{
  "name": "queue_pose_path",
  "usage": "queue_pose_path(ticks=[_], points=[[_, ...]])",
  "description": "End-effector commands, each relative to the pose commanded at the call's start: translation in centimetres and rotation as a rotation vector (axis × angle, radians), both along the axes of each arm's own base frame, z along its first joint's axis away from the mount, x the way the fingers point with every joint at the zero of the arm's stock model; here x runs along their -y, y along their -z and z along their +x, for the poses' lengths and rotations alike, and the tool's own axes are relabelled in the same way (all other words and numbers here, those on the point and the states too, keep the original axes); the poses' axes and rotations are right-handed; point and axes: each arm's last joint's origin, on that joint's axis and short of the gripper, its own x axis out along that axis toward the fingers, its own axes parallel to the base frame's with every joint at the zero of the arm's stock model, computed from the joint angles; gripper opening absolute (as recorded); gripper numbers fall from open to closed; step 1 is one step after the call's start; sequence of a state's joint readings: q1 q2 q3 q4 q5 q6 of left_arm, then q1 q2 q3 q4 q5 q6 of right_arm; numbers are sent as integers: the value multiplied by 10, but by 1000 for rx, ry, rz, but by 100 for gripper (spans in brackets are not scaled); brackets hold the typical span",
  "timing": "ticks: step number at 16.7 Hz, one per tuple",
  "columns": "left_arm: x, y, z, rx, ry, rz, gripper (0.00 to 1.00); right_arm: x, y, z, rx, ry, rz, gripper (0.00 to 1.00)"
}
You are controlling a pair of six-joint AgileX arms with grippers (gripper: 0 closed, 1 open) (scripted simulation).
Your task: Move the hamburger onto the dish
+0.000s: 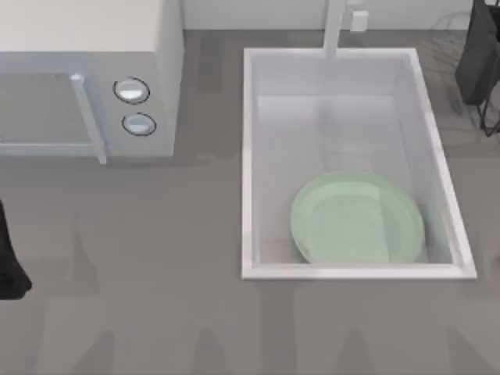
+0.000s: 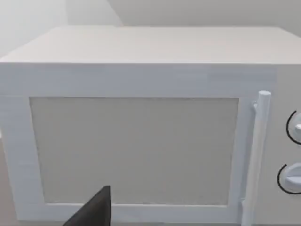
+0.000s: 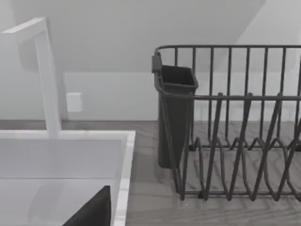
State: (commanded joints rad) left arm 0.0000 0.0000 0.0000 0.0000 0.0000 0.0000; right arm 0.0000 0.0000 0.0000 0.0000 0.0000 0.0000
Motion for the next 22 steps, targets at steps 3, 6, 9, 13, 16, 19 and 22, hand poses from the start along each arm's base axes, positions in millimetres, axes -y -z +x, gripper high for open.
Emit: queue_pose_path(ticks=[3,6,9,13,16,19,22], points=[[0,0,0,0,0,0,100,0,-2,0,-8,1,-4,100],[0,0,0,0,0,0,100,0,-17,2,-83,3,-40,100],[0,0,0,0,0,0,100,0,-38,12,-246,-5,-100,100],[0,0,0,0,0,0,100,1,-57,48,-600,-50,-192,100],[0,0,0,0,0,0,100,2,-54,88,-909,-113,-251,100],[0,0,0,0,0,0,100,4,-44,127,-1175,-190,-296,100],[0,0,0,0,0,0,100,6,-32,161,-1362,-265,-329,100]])
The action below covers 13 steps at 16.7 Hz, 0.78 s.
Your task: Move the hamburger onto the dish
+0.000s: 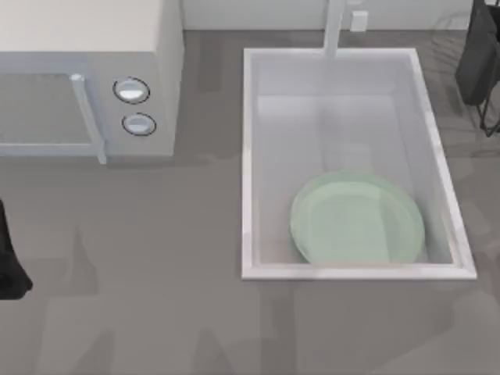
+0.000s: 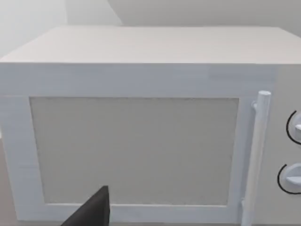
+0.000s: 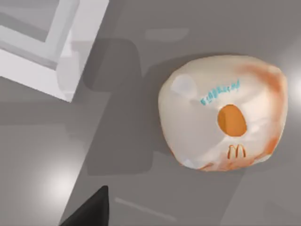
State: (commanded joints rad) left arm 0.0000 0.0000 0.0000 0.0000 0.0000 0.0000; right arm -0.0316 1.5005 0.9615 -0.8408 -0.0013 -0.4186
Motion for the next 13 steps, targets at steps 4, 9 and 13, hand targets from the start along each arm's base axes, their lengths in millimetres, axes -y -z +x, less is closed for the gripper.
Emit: queue_pose_path(ticks=[4,9,13], points=[[0,0,0,0,0,0,100,2,15,33,-156,-53,-4,100],[0,0,0,0,0,0,100,3,19,42,-191,-68,-4,100],[0,0,0,0,0,0,100,2,25,41,-193,-69,-4,100]])
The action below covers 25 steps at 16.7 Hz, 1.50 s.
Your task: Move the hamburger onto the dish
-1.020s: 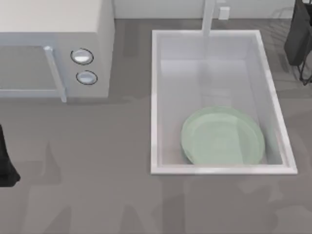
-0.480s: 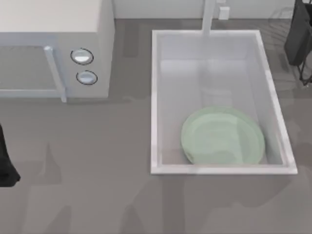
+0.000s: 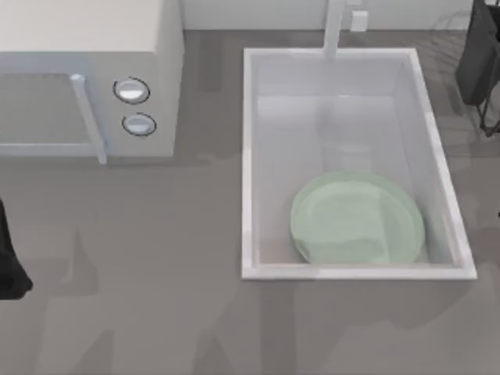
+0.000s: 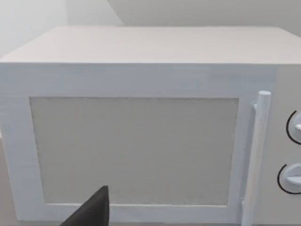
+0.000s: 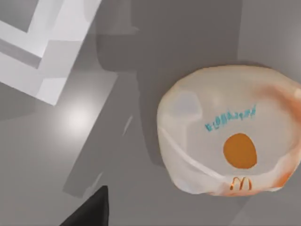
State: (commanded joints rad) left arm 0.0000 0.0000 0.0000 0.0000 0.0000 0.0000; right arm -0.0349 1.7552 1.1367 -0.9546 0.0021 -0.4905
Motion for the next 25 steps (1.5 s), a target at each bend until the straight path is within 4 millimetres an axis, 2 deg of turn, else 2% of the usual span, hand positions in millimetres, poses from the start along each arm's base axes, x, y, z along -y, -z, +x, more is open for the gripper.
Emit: queue_pose_path(ticks=[8,13,25], points=[[0,0,0,0,0,0,100,1,70,1,7,1,0,100],[0,0,0,0,0,0,100,1,75,0,3,1,0,100],[0,0,0,0,0,0,100,1,75,0,3,1,0,10]])
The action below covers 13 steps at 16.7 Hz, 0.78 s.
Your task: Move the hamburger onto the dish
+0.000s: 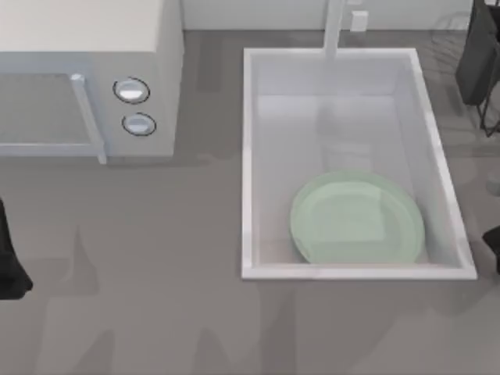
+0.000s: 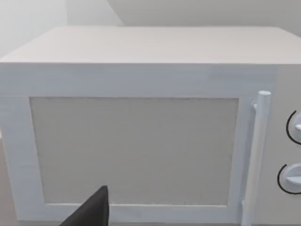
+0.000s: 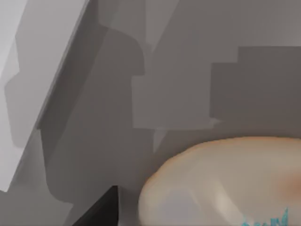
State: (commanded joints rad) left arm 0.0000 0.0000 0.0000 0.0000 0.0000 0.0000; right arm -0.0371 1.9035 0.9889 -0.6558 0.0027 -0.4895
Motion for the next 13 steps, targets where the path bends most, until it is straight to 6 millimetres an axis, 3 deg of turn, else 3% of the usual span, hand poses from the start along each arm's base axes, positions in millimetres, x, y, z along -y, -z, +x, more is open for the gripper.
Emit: queue_pose_path(ticks=[2,9,10,13], points=[[0,0,0,0,0,0,100,0,0,0,0,0,0,0],[0,0,0,0,0,0,100,0,0,0,0,0,0,0],[0,0,0,0,0,0,100,-1,-22,0,31,5,17,0],[0,0,0,0,0,0,100,-1,-33,4,39,4,17,0]])
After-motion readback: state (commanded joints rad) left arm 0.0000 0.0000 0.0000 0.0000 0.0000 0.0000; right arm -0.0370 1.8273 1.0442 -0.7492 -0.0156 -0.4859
